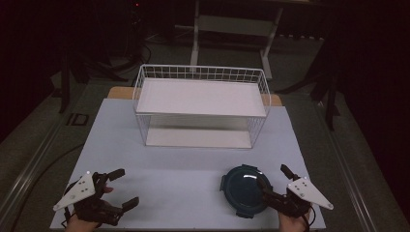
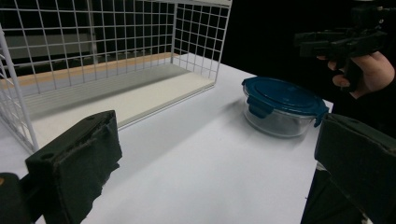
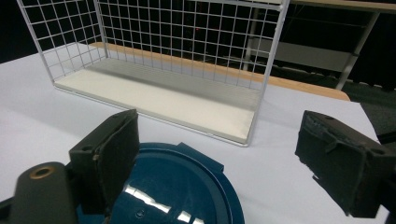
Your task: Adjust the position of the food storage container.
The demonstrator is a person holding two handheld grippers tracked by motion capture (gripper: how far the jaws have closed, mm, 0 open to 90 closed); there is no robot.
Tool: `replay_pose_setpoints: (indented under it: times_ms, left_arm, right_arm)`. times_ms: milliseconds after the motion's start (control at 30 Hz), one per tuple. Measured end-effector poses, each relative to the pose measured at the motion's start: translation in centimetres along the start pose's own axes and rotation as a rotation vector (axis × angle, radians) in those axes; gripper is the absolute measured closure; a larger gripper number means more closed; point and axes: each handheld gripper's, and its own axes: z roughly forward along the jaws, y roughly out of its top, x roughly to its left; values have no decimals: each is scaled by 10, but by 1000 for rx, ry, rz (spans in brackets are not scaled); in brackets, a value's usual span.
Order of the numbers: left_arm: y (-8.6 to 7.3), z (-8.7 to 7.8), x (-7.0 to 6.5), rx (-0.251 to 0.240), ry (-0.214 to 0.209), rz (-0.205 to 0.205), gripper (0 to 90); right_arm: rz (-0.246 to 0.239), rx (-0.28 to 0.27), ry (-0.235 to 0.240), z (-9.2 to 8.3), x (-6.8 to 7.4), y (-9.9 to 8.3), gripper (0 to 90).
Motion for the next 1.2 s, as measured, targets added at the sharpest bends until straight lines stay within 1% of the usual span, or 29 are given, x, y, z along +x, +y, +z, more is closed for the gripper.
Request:
replay_pose_setpoints:
  times_ms: [167, 200, 233, 333, 367, 433, 500, 567, 633, 700, 733, 767, 800, 833, 867, 933, 967, 1000, 1033, 1067, 1100, 1133, 1167, 1200]
  left_arm:
    - [0, 0, -1, 0, 4, 8, 4]
    - [0, 0, -1, 0, 4, 8, 4]
    - [1, -1, -1, -1, 5, 7, 4]
    - [1, -1, -1, -1, 6, 7, 4]
    - [1, -2, -1, -4, 11, 5, 4]
    - [2, -2, -2, -8, 15, 10, 4]
    - [3, -3, -2, -12, 14, 11, 4]
    - [3, -3, -2, -13, 15, 15, 4]
    - [3, -2, -2, -9, 14, 15, 4]
    - [3, -1, -1, -8, 13, 13, 4]
    - [3, -1, -1, -6, 13, 13, 4]
    - [3, -1, -1, -5, 12, 14, 4]
    - [3, -1, -1, -4, 12, 14, 4]
    - [3, -1, -2, -4, 12, 16, 4]
    - [3, -1, -2, -6, 12, 16, 4]
    - [3, -1, -2, -3, 12, 18, 4]
    - [3, -1, -2, -4, 11, 18, 4]
    - [3, -1, -1, -3, 10, 17, 4]
    - [3, -1, -1, -3, 10, 16, 4]
    - [3, 0, -1, -3, 10, 14, 4]
    - [3, 0, -1, -3, 8, 13, 4]
    - [2, 0, -1, -1, 8, 13, 4]
    - [2, 1, -1, 1, 8, 16, 4]
    - [2, 1, -1, 3, 7, 17, 4]
  right_arm:
    - [0, -6, 3, -2, 1, 2, 134]
    - [0, -6, 3, -2, 1, 2, 134]
    - [-4, -17, 10, -5, 2, 6, 134]
    - [-1, -17, 13, -6, 3, 7, 134]
    - [1, -20, 18, -6, 3, 8, 134]
    - [-16, 2, 46, -8, 5, 13, 134]
    - [-34, 17, 60, -9, 6, 18, 135]
    - [-30, 29, 83, -11, 6, 22, 135]
    - [-26, 32, 95, -13, 5, 26, 131]
    - [-33, 42, 99, -14, 4, 30, 131]
    - [-40, 39, 120, -15, 3, 30, 131]
    - [-49, 47, 121, -15, 2, 31, 135]
    - [-48, 55, 107, -15, 1, 31, 160]
    - [-44, 65, 114, -15, 0, 30, 176]
    - [-38, 79, 108, -15, -3, 29, 189]
    - [-28, 117, 114, -14, -8, 25, 293]
    - [-29, 137, 108, -14, -10, 23, 364]
    - [-43, 157, 98, -14, -12, 20, 436]
    - [-66, 183, 79, -14, -12, 17, 471]
    - [-84, 204, 59, -14, -12, 14, 528]
    - [-77, 218, 70, -15, -14, 11, 559]
    - [-74, 231, 70, -15, -15, 8, 588]
    - [-81, 241, 60, -15, -16, 5, 640]
    - [-84, 254, 62, -15, -17, 2, 664]
